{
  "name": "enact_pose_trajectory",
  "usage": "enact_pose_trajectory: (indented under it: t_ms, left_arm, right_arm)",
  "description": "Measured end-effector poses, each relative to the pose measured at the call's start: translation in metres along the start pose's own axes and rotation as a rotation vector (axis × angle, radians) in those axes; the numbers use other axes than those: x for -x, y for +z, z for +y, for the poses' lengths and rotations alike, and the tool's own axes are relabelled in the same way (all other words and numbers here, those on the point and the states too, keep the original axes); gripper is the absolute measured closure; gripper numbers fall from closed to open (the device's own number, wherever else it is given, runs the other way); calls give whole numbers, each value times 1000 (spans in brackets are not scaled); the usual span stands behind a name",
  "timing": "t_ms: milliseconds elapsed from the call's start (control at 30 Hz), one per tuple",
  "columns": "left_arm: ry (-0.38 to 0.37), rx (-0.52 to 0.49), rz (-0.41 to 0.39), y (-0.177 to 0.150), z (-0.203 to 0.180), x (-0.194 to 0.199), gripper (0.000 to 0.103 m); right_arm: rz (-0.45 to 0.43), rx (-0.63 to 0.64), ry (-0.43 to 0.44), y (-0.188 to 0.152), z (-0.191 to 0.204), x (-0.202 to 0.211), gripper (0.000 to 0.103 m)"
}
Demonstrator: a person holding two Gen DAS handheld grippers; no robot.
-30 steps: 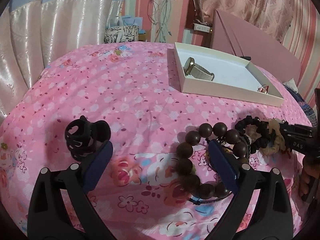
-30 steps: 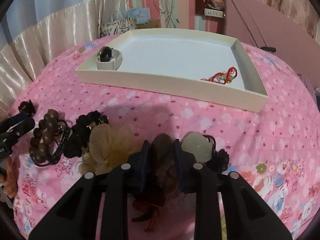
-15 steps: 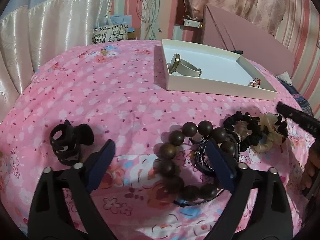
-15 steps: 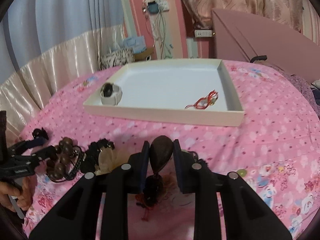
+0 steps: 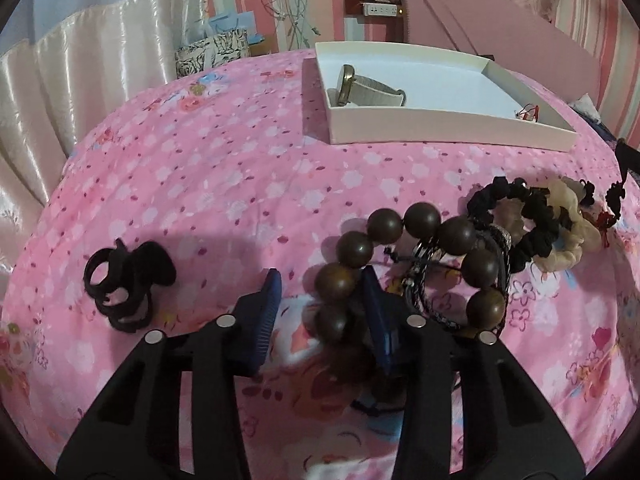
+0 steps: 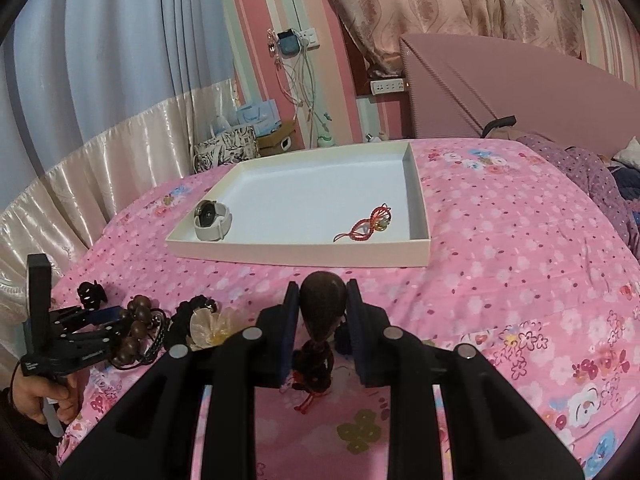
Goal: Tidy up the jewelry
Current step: 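Grasp the brown wooden pendant with the right tool while the left tool grasps the brown bead bracelet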
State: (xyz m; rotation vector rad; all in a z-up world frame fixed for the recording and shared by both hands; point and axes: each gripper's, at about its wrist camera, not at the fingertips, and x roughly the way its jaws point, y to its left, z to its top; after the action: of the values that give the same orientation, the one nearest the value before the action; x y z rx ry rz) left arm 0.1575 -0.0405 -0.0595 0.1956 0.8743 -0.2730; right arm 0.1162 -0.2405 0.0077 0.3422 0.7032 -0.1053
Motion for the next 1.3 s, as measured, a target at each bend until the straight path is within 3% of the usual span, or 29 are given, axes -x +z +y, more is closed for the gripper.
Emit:
enact_pose_trajectory:
  t_ms: [33, 67, 167, 367, 733, 967, 1100, 1267, 1300]
  left_arm:
    - [-10, -1, -5, 1, -1, 0, 83]
    - [-7, -5, -8, 2, -2, 0, 85]
    - [-18, 3, -27, 2, 1, 4, 85]
    - [-38, 59, -140, 13, 11, 42, 85]
    - [-66, 29, -296, 43, 1, 105, 85]
    - [-79, 28, -327, 53, -1, 119, 85]
    - [-90, 28, -344, 55, -4, 125, 85]
    - [-95, 28, -349, 57, -6, 125, 85]
    - [-99, 29, -348, 57, -6, 124, 85]
  right_arm:
    - [-1, 0, 4, -1, 1, 1, 79]
    - [-2, -1, 7, -1, 0, 1, 79]
    - [-14, 3, 14, -2, 1, 9, 79]
    - [-68, 18, 15, 8, -1, 33, 79]
    - [-153, 26, 16, 31, -4, 63, 79]
    - [-189, 30, 43, 47, -4, 74, 79]
    - [-191, -42, 178, 52, -11, 79, 79]
    - [-202, -6, 103, 53, -8, 79, 79]
    - [-183, -45, 178, 53, -12, 76, 79]
